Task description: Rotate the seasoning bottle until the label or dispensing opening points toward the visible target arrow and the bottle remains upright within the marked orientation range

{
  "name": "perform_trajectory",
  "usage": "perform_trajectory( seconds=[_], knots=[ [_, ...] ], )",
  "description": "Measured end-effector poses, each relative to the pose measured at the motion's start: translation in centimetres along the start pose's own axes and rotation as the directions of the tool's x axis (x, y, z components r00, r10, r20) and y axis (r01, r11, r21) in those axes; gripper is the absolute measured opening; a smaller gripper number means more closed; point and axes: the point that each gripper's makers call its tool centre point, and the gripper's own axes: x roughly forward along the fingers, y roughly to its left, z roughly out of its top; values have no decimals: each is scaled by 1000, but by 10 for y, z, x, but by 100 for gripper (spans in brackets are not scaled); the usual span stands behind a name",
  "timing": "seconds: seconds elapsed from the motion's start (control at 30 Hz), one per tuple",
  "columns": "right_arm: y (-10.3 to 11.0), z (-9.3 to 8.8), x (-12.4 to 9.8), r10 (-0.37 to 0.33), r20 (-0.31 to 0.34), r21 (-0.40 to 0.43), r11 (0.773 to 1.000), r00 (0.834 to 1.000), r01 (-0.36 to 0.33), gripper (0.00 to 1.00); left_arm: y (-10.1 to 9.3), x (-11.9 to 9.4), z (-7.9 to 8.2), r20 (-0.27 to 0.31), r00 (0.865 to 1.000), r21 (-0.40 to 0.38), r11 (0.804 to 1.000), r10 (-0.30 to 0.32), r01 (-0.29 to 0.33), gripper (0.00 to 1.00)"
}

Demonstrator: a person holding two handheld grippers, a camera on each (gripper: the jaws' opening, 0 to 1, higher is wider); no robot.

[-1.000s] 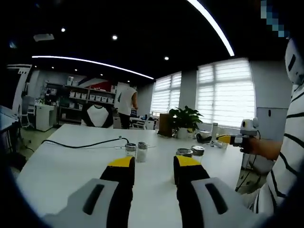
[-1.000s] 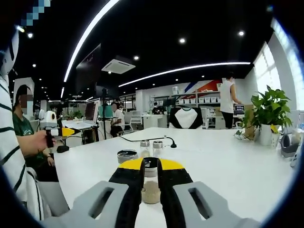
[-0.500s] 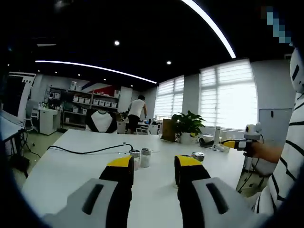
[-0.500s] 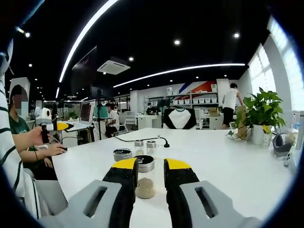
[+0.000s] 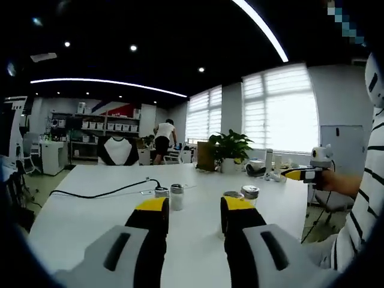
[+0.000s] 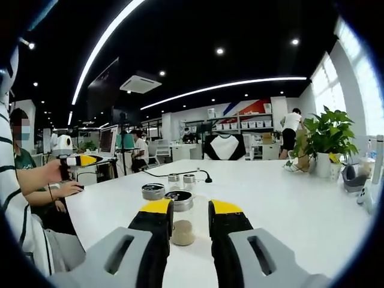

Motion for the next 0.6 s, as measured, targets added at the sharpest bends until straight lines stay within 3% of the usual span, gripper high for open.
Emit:
perform_trajectory(
  seconds=[0.3, 0.6],
  knots=[
    [-11, -4, -12, -41, -20, 11, 999, 999, 41, 22, -1, 37, -5, -12, 999, -17, 999, -51, 50, 36],
    [-10, -15, -14, -53, -45, 33, 998, 998, 55, 21, -8, 54, -18, -53, 994, -2, 995, -97, 97, 35]
  ],
)
